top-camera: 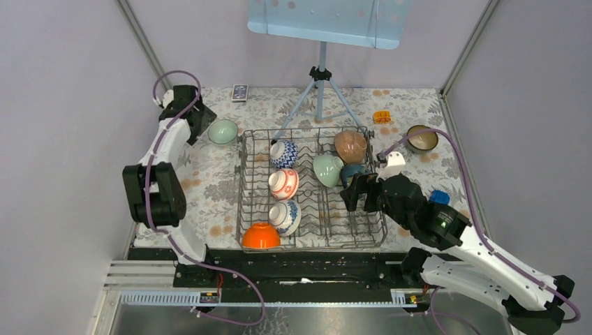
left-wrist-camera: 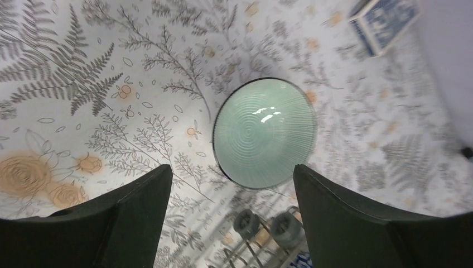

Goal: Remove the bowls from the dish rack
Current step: Place the bowl at the center of the board, then pick up the bowl from the dish rack.

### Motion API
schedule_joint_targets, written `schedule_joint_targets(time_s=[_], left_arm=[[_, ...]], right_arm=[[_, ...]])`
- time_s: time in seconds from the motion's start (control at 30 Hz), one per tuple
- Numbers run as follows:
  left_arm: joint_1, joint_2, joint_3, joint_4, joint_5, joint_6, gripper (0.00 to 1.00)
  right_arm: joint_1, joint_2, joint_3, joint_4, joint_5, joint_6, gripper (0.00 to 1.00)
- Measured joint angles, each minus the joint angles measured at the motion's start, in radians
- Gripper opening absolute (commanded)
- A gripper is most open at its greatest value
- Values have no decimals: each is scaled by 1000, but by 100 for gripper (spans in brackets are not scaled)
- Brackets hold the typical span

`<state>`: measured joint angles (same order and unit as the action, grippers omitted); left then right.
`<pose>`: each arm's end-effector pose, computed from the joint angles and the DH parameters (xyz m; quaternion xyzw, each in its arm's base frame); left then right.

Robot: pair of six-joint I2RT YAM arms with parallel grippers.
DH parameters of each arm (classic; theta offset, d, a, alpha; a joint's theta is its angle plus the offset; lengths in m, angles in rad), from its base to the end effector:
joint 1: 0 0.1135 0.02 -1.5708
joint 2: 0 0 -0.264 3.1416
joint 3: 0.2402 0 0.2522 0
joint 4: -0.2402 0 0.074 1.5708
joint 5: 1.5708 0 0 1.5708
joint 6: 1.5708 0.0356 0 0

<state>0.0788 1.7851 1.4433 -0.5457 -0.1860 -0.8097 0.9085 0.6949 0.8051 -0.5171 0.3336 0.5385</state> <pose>0.3941 0.0377 0.2614 -0.4313 0.8337 -0.0375 0.3428 0.1032 0.1134 0.3265 -0.0618 0.8265 0.2549 0.4981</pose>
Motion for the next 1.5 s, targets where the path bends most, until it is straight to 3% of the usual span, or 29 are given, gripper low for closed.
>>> schedule_joint_targets(time_s=[0.07,0.3,0.5,0.77,0.93,1.17,1.3,1.5], left_arm=[[-10,-70,0,-11,-29,12,97],[-149,-388,-85,-19,-114,66,99],[-437,-599,-175,-13,-242,175,99],[-855,-665,-271,-14,-453,287,99],[-1069,-666,-303,-14,-499,306,99],[-1097,-754,-494,161,-418,247,99],[-1097,-798,-636,278,-361,180,99],[-1093,-693,-606,362,-241,114,99]], right_arm=[[0,13,9,-17,12,-10,100],[0,81,77,-51,47,-27,100],[0,146,124,-34,43,-39,100],[0,147,107,36,97,-43,100],[0,193,82,58,136,-36,99],[0,189,-31,175,174,-34,96],[0,219,-13,177,163,-27,95],[-3,329,64,130,201,10,85]])
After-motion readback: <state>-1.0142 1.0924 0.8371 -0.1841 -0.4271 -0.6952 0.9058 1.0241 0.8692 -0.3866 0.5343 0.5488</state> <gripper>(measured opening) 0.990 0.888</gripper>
